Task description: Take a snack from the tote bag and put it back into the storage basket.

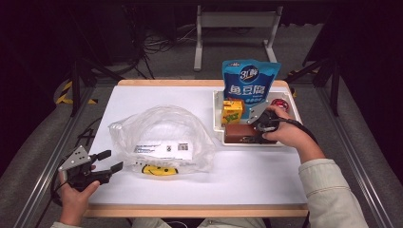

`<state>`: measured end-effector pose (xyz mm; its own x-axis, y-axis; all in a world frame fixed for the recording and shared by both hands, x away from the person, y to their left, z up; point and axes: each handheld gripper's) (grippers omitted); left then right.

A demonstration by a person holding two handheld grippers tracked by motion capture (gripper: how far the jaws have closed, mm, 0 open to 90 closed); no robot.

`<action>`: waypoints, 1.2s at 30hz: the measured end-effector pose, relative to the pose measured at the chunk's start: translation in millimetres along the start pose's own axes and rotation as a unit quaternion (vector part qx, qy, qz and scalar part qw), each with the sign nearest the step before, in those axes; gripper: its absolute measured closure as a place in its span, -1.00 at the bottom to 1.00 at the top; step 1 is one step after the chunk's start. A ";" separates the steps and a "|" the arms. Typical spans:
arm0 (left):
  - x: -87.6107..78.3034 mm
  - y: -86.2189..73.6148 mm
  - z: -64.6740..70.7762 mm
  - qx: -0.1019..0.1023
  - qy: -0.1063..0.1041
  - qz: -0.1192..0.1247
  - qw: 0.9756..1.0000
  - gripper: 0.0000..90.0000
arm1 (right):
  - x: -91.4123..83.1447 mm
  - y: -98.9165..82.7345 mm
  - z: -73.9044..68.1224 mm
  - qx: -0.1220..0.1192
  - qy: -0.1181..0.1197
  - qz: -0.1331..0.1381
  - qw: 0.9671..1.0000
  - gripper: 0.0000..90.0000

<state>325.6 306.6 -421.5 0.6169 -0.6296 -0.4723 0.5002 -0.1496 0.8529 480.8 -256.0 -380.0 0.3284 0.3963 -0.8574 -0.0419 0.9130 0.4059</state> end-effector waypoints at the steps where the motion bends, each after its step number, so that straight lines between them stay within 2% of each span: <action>1: 0.8 0.3 0.3 0.002 -0.001 -0.001 1.000 -0.31 | -2.7 -0.1 -0.8 0.001 -0.004 0.005 1.000 -0.36; 2: 0.8 0.3 0.3 0.002 -0.001 -0.001 1.000 -0.31 | -2.7 -0.1 -0.8 0.001 -0.004 0.005 1.000 -0.36; 6: 0.8 0.9 0.0 0.002 -0.002 0.001 1.000 -0.31 | -21.6 2.1 -7.5 0.004 -0.030 0.028 0.999 -0.35; 8: 0.7 1.1 0.2 0.001 -0.003 0.003 1.000 -0.31 | -32.0 4.2 -13.7 0.017 -0.041 0.047 0.998 -0.36; 10: 1.1 1.8 0.4 0.002 -0.004 0.004 1.000 -0.31 | -39.7 6.1 -20.4 0.046 -0.049 0.077 0.995 -0.45; 11: 1.3 2.0 1.0 0.001 -0.005 0.003 1.000 -0.31 | -42.9 7.0 -24.1 0.062 -0.051 0.095 0.992 -0.46; 13: 1.7 2.3 1.4 0.003 -0.005 0.003 1.000 -0.31 | -48.5 9.0 -30.8 0.068 -0.062 0.116 0.989 -0.46; 16: 1.6 2.5 1.5 0.004 -0.007 0.002 1.000 -0.31 | -54.7 12.0 -39.4 0.075 -0.077 0.132 0.985 -0.48; 23: 1.0 2.2 1.9 0.003 -0.010 0.005 1.000 -0.31 | -57.7 18.6 -60.5 0.101 -0.085 0.162 0.978 -0.59; 27: 0.6 2.1 2.0 0.003 -0.013 0.009 1.000 -0.31 | -57.9 18.6 -72.6 0.126 -0.094 0.181 0.971 -0.59; 28: 0.8 2.1 1.8 0.005 -0.013 0.008 1.000 -0.31 | -57.9 18.6 -74.9 0.130 -0.096 0.185 0.969 -0.59; 29: 0.8 2.1 1.8 0.005 -0.013 0.008 1.000 -0.31 | -57.9 18.6 -74.9 0.130 -0.096 0.185 0.969 -0.59; 30: 0.8 2.2 2.2 0.005 -0.015 0.006 1.000 -0.31 | -57.0 18.4 -82.0 0.138 -0.101 0.191 0.967 -0.59; 35: 0.2 2.4 2.5 0.006 -0.015 0.007 1.000 -0.32 | -53.5 19.3 -91.4 0.151 -0.110 0.192 0.964 -0.59; 36: 0.1 2.3 2.5 0.006 -0.016 0.008 1.000 -0.31 | -52.5 19.9 -93.8 0.156 -0.112 0.194 0.962 -0.59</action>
<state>325.4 304.3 -419.0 0.6050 -0.6555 -0.4520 0.4836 -0.1485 0.8626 374.3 -249.5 -356.6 0.5421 0.6387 -0.5461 0.0719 0.6122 0.7874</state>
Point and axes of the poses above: each handheld gripper's, and its own axes: x roughly forward along the jaws, y roughly out of its top, z roughly to its right, and after that the axes turned 9 degrees about -x, right-handed
